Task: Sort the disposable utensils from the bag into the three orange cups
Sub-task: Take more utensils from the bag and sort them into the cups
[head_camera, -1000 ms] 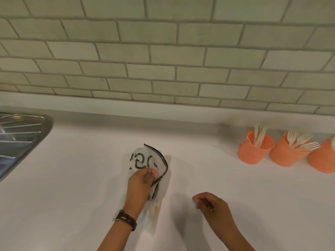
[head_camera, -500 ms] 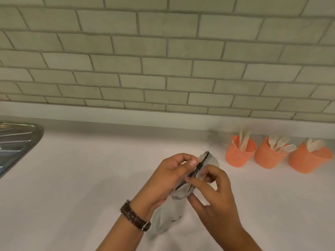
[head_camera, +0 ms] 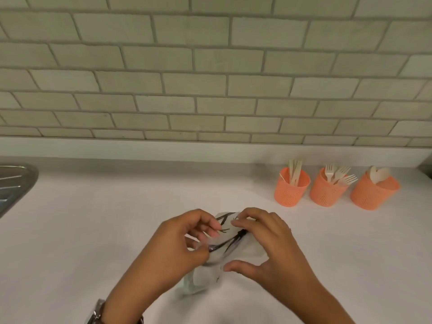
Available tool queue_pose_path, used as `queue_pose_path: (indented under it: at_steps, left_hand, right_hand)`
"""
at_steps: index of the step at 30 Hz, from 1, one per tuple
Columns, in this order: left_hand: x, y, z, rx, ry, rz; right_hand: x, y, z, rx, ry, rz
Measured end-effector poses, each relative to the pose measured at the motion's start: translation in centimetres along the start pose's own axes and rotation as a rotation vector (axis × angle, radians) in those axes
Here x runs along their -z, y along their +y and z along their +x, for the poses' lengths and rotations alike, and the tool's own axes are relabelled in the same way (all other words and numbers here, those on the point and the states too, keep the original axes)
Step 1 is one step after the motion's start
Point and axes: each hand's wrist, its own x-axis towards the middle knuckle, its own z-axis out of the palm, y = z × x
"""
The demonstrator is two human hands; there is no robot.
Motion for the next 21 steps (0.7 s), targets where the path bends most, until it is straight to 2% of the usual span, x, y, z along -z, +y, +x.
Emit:
queue_pose_path:
  at_steps: [2,4,11,18,21]
  left_hand:
    - [0.2,-0.2,-0.1,-0.028,0.075,0.021]
    - [0.3,-0.4,-0.2,-0.045,0.125,0.062]
    - [-0.2,-1.6,-0.7,-0.111,0.217,0.250]
    - [-0.8,-2.5,-0.6,-0.125,0.204,0.389]
    - [-1.1,-1.7,-1.2,-0.074,0.252,0.390]
  right_hand:
    - [1.0,0.6,0.3,-0.051,-0.064,0.199]
    - [1.3,1.1,0.6,-0.061,-0.046,0.302]
    - [0.2,0.7,1.5,0.068,-0.056,0.227]
    - [1.1,0.6,1.8,0.124,-0.139,0.199]
    - [1.8,0.5,1.9,0.132,-0.081,0.170]
